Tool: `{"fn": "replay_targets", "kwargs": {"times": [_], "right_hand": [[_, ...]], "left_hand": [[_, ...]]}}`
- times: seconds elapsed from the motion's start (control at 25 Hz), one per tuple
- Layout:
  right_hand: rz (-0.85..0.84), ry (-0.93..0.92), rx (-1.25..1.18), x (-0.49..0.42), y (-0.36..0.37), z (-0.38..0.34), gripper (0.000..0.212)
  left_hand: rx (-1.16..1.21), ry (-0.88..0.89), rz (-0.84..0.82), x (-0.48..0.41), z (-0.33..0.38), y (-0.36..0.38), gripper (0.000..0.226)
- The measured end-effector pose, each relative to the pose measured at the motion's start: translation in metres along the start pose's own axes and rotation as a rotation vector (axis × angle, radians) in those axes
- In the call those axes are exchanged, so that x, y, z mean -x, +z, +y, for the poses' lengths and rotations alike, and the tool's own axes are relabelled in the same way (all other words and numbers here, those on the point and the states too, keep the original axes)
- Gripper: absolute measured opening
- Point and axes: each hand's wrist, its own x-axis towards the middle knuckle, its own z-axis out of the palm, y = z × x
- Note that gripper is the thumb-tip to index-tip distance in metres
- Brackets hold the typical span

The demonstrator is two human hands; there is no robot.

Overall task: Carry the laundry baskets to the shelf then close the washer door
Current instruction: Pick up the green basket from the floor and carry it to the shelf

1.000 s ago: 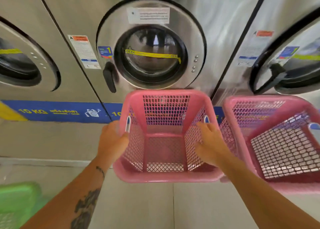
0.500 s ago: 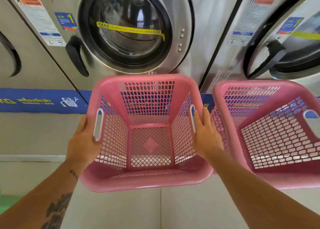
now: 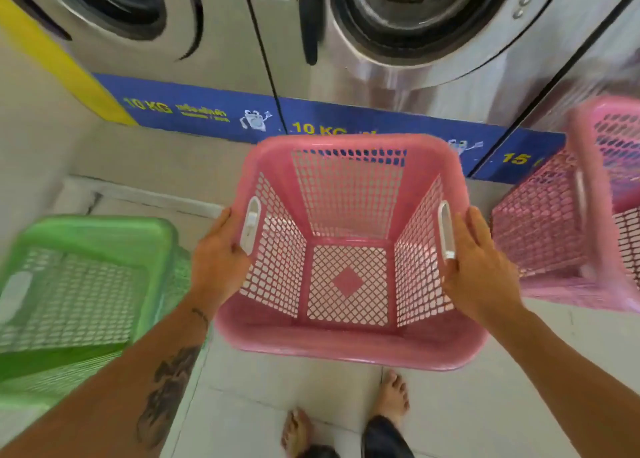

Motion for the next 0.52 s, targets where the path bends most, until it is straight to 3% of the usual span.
{"fn": "replay_targets", "kwargs": {"times": [0.2, 0.52], "right_hand": [[-0.107, 0.051, 0.004, 0.028, 0.061, -0.027, 0.088], [-0.104, 0.109, 0.002, 0.063, 0.152, -0.056, 0.091]], "left_hand": [[0.153, -0.006, -0.001, 0.038, -0.055, 0.002, 0.074], [-0.006, 0.011, -0.071, 0.063, -0.156, 0.059, 0.072]]}}
